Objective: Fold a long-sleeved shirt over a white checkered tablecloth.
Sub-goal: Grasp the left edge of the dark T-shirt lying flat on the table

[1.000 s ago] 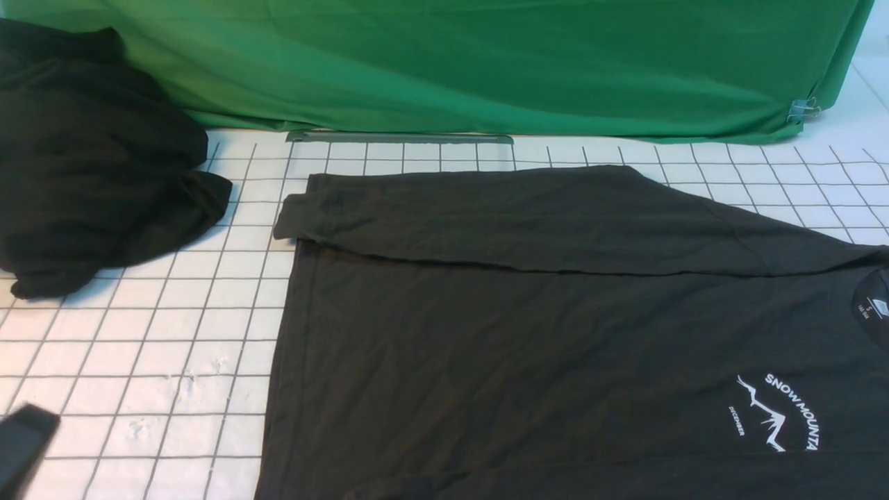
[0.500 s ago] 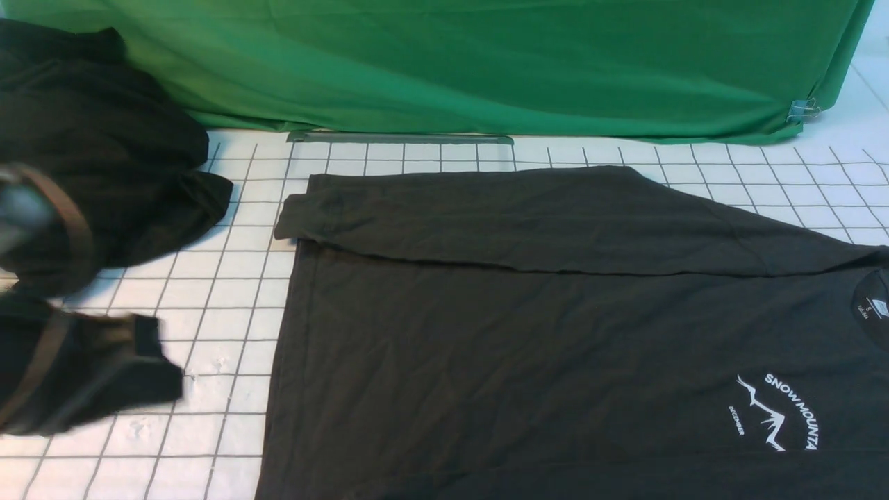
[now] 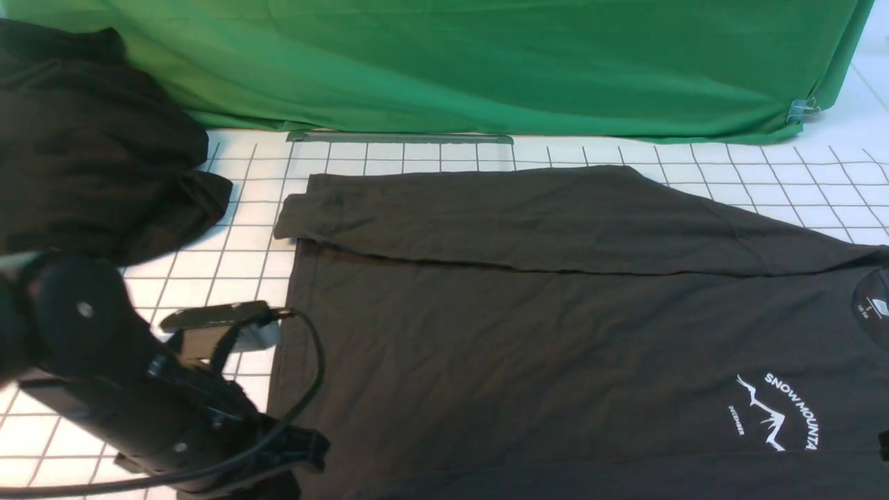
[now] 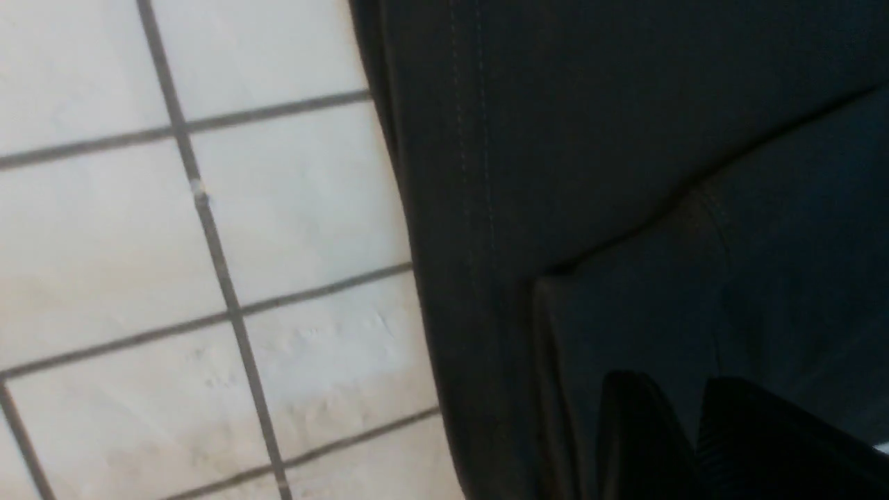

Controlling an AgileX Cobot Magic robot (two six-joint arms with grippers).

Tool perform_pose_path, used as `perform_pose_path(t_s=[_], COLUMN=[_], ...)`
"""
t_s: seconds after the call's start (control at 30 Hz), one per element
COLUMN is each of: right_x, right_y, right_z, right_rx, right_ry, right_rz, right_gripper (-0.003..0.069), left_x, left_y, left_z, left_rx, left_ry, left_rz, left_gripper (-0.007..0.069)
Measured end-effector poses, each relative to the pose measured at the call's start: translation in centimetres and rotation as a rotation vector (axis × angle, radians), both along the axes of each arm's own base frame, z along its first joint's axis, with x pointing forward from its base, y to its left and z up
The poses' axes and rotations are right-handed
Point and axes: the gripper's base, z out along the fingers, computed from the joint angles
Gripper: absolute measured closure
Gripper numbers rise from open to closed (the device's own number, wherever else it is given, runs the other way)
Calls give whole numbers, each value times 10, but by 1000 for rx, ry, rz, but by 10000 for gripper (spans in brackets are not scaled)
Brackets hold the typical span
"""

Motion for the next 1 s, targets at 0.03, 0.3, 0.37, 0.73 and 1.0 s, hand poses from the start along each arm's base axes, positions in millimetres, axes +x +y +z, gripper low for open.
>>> perform_pose_path(t_s=[0.03, 0.3, 0.37, 0.73, 1.0], right_x=[0, 1, 1, 1, 1], right_y=[0, 0, 0, 0, 0], right_z=[0, 1, 1, 1, 1], right_rx=[0, 0, 0, 0, 2], right_ry=[-3, -9, -10, -17, -16], right_rz=[-1, -1, -2, -3, -5], right_gripper=[627, 614, 610, 595, 582], left_x=[1, 9, 10, 13, 9], left_y=[-4, -11, -12, -15, -16], left_z=[-2, -22, -28, -42, -38], left_rx=[10, 20, 26, 33, 18], left_ry=[-15, 23, 49, 103, 142], left_rz=[-5, 20, 23, 26, 21], left_gripper=[414, 277, 273, 293, 597])
